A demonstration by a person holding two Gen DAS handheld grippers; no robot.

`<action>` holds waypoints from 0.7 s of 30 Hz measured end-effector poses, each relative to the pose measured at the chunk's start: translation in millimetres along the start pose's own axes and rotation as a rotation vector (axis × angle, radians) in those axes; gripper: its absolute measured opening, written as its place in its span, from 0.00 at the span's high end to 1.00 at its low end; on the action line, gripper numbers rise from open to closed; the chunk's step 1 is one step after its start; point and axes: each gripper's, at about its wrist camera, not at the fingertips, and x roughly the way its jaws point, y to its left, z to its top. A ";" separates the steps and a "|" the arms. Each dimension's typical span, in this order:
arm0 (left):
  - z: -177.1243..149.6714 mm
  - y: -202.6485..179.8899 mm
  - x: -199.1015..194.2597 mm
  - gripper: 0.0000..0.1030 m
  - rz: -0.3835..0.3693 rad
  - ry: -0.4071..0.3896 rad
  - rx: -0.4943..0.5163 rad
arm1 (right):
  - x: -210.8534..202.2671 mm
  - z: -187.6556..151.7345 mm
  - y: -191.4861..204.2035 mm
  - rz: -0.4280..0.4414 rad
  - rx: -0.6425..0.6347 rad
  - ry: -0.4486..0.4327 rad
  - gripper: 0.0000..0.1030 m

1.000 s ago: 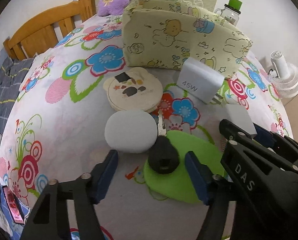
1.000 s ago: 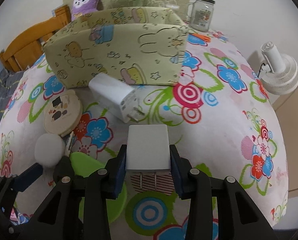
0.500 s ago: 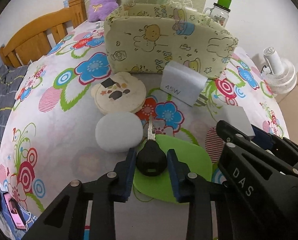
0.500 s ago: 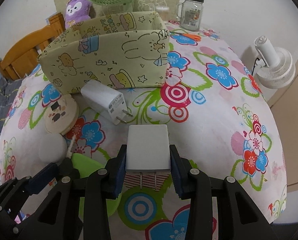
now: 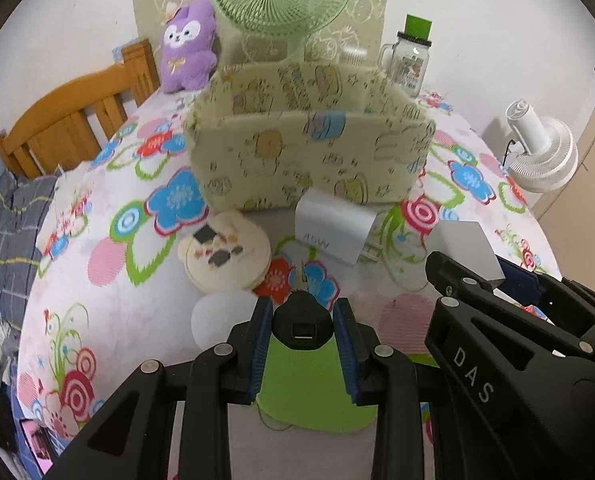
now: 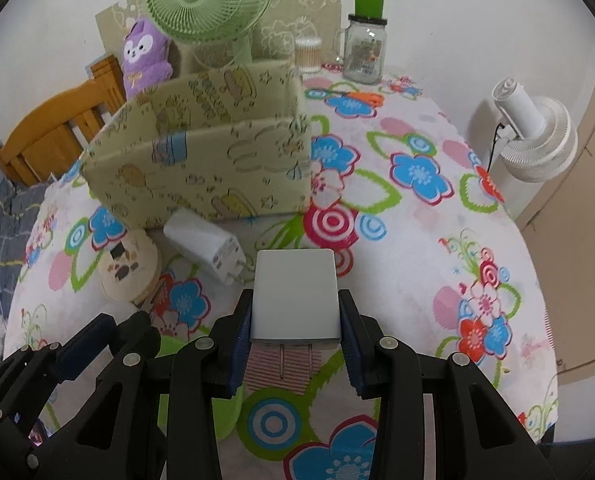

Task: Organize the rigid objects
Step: 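Carry the key fob with left tool while right tool carries the white pad toward the basket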

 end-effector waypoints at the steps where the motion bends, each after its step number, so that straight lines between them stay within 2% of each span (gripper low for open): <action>1: 3.0 -0.8 -2.1 0.70 -0.002 -0.005 0.002 | -2.0 1.5 -0.4 0.001 0.002 -0.005 0.58; 21: 43.3 -10.2 -37.4 0.70 0.007 -0.069 0.014 | -49.6 39.8 1.3 -0.010 0.020 -0.097 0.58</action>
